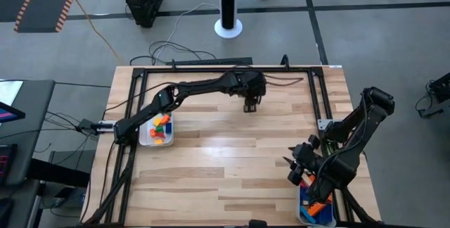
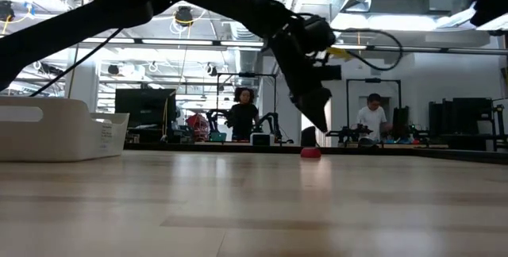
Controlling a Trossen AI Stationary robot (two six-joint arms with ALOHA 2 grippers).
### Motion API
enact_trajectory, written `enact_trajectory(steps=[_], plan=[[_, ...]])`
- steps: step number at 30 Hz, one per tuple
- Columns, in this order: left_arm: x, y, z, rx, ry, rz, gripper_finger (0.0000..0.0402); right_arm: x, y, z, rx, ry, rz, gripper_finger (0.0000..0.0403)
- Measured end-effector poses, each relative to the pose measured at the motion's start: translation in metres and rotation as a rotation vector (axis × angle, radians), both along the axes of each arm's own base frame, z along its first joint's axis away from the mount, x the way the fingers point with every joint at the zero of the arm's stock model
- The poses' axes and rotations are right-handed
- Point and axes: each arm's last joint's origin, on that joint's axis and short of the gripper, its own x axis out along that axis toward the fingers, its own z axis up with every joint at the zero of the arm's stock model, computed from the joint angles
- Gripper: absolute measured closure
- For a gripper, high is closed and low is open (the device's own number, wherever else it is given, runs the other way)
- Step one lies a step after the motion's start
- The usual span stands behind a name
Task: Sort blocks by size
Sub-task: Put the red small block into the white bin
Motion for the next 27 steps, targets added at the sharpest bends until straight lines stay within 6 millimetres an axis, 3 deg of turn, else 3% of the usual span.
enact_trajectory(steps=[6, 12, 16, 21, 27], plan=[[-0.013, 0.015, 0.010, -0.167, -0.030, -0.014, 0.0215, 0.008, -0.022, -0.019, -0.082, 0.014, -0.105, 0.0187], [-0.022, 0.004, 0.037, -0.152, -0.069, -0.047, 0.0266, 0.018, -0.054, -0.031, -0.078, 0.117, -0.150, 0.0187], [-0.036, -0.001, 0.039, -0.148, -0.065, -0.051, 0.0295, 0.014, -0.076, -0.028, -0.056, 0.091, -0.111, 0.0187], [-0.069, -0.008, 0.044, -0.120, -0.139, -0.048, 0.0314, 0.009, -0.109, -0.030, -0.018, 0.022, -0.071, 0.0187], [-0.120, -0.029, 0.049, -0.084, -0.253, -0.032, 0.0318, 0.030, -0.155, -0.043, 0.004, -0.021, 0.001, 0.0187]])
